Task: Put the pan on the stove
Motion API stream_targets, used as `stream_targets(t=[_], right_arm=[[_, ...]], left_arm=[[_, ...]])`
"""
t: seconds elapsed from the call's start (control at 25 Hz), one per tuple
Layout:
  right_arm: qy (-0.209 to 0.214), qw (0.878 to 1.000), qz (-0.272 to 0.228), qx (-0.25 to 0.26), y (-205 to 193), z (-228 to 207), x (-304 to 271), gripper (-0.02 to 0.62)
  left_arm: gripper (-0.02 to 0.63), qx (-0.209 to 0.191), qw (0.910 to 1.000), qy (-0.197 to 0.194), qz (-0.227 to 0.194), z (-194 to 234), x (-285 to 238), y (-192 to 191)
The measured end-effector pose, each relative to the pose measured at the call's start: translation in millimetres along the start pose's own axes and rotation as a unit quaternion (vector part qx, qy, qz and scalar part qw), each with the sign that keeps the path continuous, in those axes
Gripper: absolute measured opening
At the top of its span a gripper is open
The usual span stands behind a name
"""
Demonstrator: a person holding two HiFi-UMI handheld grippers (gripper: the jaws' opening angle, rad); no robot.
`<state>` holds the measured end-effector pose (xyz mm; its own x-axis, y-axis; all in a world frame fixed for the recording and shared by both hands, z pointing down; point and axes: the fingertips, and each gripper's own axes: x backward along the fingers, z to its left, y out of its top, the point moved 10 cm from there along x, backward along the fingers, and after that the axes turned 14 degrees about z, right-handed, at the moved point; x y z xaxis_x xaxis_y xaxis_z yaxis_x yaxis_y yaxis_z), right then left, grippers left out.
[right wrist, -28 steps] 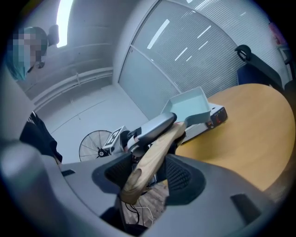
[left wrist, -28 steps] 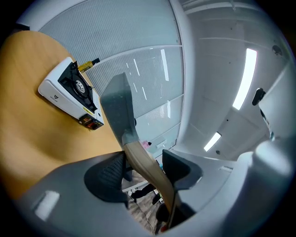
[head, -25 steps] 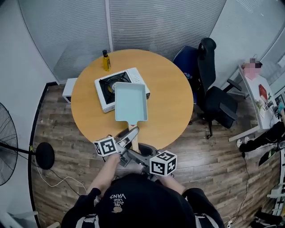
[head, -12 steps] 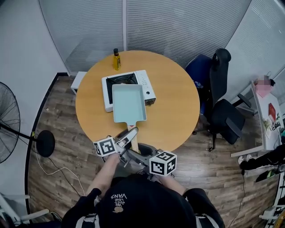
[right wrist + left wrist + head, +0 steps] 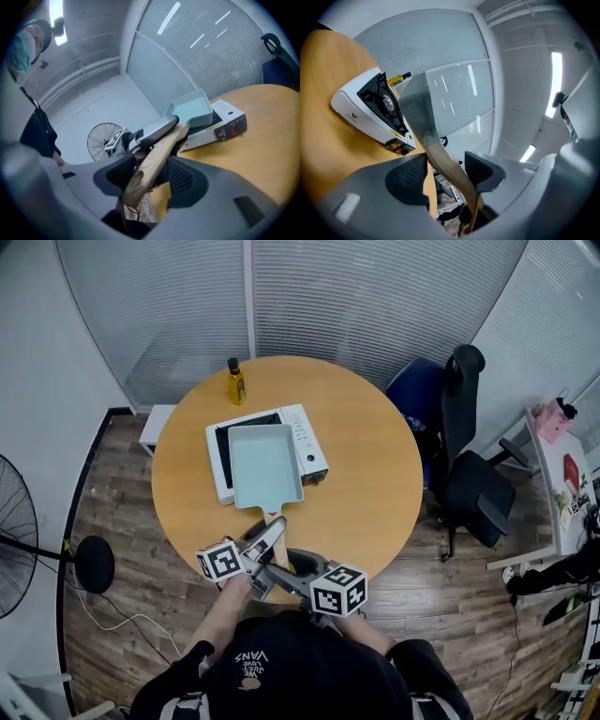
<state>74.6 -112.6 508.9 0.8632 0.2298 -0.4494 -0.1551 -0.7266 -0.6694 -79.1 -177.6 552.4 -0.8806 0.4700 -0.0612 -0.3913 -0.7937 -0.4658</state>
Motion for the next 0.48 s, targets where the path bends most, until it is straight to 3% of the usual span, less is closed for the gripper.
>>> stream_targets(t=[0.48], right_arm=[[-0.016,1.000,0.016,0.004,48,-45,-45,0.212]], left_arm=[[0.236,0.014,0.9998,-0.010,-0.008,58,-13,57]])
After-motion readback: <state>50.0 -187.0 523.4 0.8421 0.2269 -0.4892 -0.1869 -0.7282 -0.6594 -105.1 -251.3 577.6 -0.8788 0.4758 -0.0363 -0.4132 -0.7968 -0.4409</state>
